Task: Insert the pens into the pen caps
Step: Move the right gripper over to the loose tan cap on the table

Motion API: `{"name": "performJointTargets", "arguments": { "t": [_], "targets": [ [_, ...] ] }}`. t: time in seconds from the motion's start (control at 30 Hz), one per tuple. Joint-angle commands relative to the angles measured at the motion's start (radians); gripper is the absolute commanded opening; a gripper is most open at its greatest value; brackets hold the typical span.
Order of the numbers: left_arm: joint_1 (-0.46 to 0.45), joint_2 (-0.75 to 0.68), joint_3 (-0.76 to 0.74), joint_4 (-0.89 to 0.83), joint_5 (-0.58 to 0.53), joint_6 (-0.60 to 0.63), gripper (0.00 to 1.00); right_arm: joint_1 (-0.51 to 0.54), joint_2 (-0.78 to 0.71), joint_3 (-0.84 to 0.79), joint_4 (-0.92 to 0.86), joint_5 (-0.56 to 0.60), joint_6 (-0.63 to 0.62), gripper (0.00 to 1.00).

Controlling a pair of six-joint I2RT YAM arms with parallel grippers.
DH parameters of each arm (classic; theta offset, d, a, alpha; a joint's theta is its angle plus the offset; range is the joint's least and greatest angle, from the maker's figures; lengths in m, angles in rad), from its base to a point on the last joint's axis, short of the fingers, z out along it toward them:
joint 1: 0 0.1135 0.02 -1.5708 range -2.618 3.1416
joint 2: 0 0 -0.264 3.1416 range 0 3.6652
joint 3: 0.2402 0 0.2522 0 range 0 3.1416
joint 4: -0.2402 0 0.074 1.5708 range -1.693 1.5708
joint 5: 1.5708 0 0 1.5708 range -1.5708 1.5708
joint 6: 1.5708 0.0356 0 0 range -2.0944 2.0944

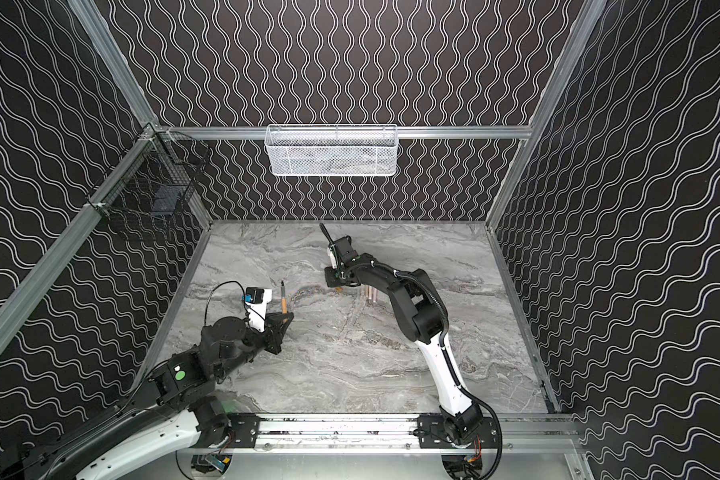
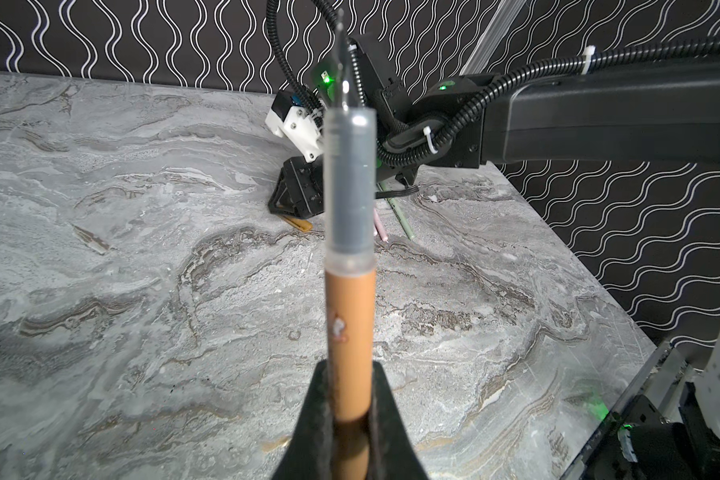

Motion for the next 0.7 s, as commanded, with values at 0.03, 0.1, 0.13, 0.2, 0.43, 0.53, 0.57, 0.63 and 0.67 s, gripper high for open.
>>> {"name": "performJointTargets", "arguments": {
  "t": [0.03,0.1,0.13,0.2,0.43,0.53,0.57,0.63,0.67],
  "targets": [
    [0.002,0.001,0.013,0.021,0.001,0.012,0.00,0.024,-0.040,-0.083,-0.045,-0.002,-0.033,0.22],
    [0.002,0.004,0.017,0.021,0.004,0.013,0.00,0.035,-0.069,-0.131,-0.033,0.000,-0.044,0.21],
    [0.001,0.007,0.018,0.021,0.005,0.015,0.00,0.039,-0.083,-0.156,-0.026,-0.001,-0.052,0.20],
    [0.002,0.012,0.019,0.023,0.004,0.013,0.00,0.048,-0.112,-0.205,-0.005,-0.012,-0.064,0.19],
    [0.002,0.030,0.026,0.035,0.026,0.007,0.00,0.084,-0.211,-0.341,-0.007,-0.053,-0.100,0.18],
    [0.002,0.034,0.031,0.039,0.033,0.010,0.00,0.092,-0.267,-0.412,0.004,-0.049,-0.100,0.31],
    [0.002,0.036,0.031,0.039,0.032,0.009,0.00,0.093,-0.285,-0.429,0.005,-0.041,-0.099,0.36],
    [0.000,0.039,0.035,0.043,0.031,0.012,0.00,0.097,-0.323,-0.464,0.003,-0.030,-0.102,0.39],
    [0.002,0.042,0.039,0.041,0.031,0.014,0.00,0.099,-0.340,-0.478,0.000,-0.018,-0.099,0.40]
  ]
}}
